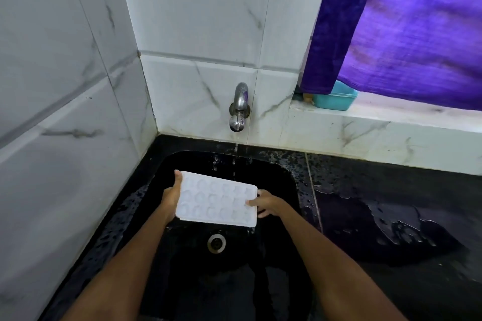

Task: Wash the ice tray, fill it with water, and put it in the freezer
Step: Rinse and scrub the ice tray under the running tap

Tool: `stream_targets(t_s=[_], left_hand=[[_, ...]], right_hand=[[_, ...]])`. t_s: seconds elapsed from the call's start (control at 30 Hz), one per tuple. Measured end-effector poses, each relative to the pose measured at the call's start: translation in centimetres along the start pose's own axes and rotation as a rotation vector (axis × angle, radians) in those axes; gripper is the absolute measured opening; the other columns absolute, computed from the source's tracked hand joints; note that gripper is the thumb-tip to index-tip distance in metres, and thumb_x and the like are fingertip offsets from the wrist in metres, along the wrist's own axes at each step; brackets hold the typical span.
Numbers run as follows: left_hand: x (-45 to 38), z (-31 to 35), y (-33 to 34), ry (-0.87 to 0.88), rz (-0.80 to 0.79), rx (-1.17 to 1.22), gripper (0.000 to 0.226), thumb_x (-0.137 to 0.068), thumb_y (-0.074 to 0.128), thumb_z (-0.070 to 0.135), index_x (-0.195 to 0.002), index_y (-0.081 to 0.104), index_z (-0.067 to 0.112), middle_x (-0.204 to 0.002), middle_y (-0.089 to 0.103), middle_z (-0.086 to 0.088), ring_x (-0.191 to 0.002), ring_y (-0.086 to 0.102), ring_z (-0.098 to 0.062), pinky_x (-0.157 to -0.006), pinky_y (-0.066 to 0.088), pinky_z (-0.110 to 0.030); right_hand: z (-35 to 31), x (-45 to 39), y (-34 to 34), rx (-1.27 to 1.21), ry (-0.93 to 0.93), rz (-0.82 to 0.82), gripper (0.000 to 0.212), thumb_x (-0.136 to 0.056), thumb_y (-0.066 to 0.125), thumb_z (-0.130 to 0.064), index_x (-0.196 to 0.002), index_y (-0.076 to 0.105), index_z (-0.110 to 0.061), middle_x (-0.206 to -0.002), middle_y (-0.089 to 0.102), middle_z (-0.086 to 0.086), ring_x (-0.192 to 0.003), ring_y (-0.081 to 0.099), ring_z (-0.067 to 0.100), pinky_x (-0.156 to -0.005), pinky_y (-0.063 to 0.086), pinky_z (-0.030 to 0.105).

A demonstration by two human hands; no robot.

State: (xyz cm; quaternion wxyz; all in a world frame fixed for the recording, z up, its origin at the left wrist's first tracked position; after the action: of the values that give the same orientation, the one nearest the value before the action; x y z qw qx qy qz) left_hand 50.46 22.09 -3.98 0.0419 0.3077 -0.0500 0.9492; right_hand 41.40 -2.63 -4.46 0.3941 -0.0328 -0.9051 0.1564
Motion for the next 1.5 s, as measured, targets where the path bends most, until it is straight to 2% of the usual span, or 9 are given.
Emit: stream_targets(t_s=[0.17, 0.47, 0.57, 0.67, 0.8, 0.9, 1.1, 1.33, 1.5], left_hand=[[2.1, 0.1, 0.0, 0.071, -0.034, -0.092, 0.076, -0.087, 0.031, 0.071, -0.104, 0.067, 0.006, -0.096, 0.068, -0.014, -0.085, 0.066, -0.029, -0.068, 0.054, -0.033], [4.6, 0.5, -0.2, 0.233, -0.226, -0.352, 0.038, -0.088, 0.065, 0.01, -0.121, 0.059, -0.006, -0.114, 0.063, -0.017, -0.107, 0.062, -0.031, -0.079, 0.053, -0.036], [5.2, 0.5, 0.1, 0.376, -0.235, -0.502, 0.009, -0.085, 0.068, 0.001, -0.094, 0.069, -0.001, -0.088, 0.062, -0.008, -0.091, 0.054, -0.018, -0.06, 0.047, -0.012], [5.5, 0.5, -0.1, 0.532, -0.14, -0.557, 0.009, -0.082, 0.07, -0.001, -0.079, 0.07, 0.008, -0.083, 0.066, -0.013, -0.088, 0.056, -0.017, -0.065, 0.043, -0.022], [6.6, 0.2, 0.0, 0.638, 0.005, -0.67, 0.03, -0.081, 0.072, 0.012, -0.111, 0.071, 0.005, -0.106, 0.072, -0.016, -0.103, 0.066, -0.027, -0.086, 0.047, -0.032], [7.6, 0.3, 1.2, 0.596, 0.093, -0.944, 0.036, -0.085, 0.067, 0.035, -0.112, 0.068, 0.012, -0.106, 0.071, -0.014, -0.102, 0.065, -0.029, -0.084, 0.049, -0.035], [10.3, 3.3, 7.6, 0.85, 0.083, -1.417, 0.034, -0.092, 0.053, 0.032, -0.122, 0.057, 0.018, -0.12, 0.063, -0.007, -0.114, 0.058, -0.023, -0.09, 0.049, -0.034], [10.1, 4.2, 4.9, 0.847, 0.071, -0.677, 0.063, -0.073, 0.078, 0.032, -0.125, 0.046, 0.017, -0.113, 0.053, -0.002, -0.105, 0.054, -0.02, -0.084, 0.048, -0.037], [7.2, -0.1, 1.7, 0.449, 0.232, -0.418, 0.095, -0.072, 0.081, 0.032, -0.146, 0.026, 0.008, -0.143, 0.039, -0.022, -0.132, 0.038, -0.04, -0.107, 0.035, -0.048]], right_hand=[[0.0, 2.6, -1.2, -0.011, -0.15, 0.188, 0.023, -0.089, 0.055, 0.006, -0.08, 0.055, -0.015, -0.128, 0.057, 0.021, -0.114, 0.059, 0.036, -0.092, 0.052, 0.051], [-0.9, 6.0, -4.4, 0.186, -0.361, 0.521, 0.029, -0.077, 0.07, 0.002, -0.075, 0.043, -0.008, -0.1, 0.057, 0.019, -0.096, 0.058, 0.029, -0.079, 0.052, 0.041], [-1.3, 7.2, -4.8, 0.245, -0.454, 0.598, 0.034, -0.074, 0.072, 0.001, -0.066, 0.041, -0.009, -0.081, 0.051, 0.011, -0.08, 0.049, 0.018, -0.064, 0.036, 0.025], [-1.2, 7.7, -4.5, 0.221, -0.522, 0.638, 0.046, -0.074, 0.068, 0.007, -0.054, 0.035, -0.019, -0.062, 0.048, 0.002, -0.075, 0.05, 0.015, -0.05, 0.034, 0.018], [0.4, 7.4, -3.6, 0.255, -0.453, 0.515, 0.02, -0.08, 0.059, 0.009, -0.081, 0.049, -0.009, -0.093, 0.059, 0.02, -0.085, 0.051, 0.022, -0.068, 0.045, 0.028], [0.7, 7.5, -1.2, 0.404, -0.334, 0.282, 0.076, -0.079, 0.073, -0.009, -0.14, 0.027, -0.004, -0.136, 0.043, 0.023, -0.124, 0.047, 0.035, -0.096, 0.043, 0.04], [-4.6, 9.3, 4.1, 0.602, -0.636, 0.324, 0.055, -0.081, 0.069, -0.021, -0.131, 0.048, -0.011, -0.125, 0.06, 0.015, -0.115, 0.056, 0.031, -0.094, 0.047, 0.041], [-8.5, 11.4, 2.2, 0.574, -0.746, 0.433, 0.038, -0.071, 0.075, -0.016, -0.108, 0.066, -0.013, -0.106, 0.07, 0.011, -0.101, 0.062, 0.028, -0.085, 0.05, 0.038], [-8.3, 11.0, 0.5, 0.2, -0.732, 0.481, 0.039, -0.071, 0.078, -0.012, -0.106, 0.066, -0.002, -0.109, 0.069, 0.017, -0.099, 0.064, 0.029, -0.08, 0.049, 0.035]])
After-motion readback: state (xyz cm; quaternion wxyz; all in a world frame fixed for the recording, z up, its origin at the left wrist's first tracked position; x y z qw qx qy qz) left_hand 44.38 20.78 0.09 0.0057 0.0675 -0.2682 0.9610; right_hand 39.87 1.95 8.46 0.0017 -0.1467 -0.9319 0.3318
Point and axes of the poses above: each hand's wrist, its own x-axis away from the middle knuckle, its own y-axis out of the palm, z = x × y, the point moved 4 cm from there along -x, towards the middle knuckle
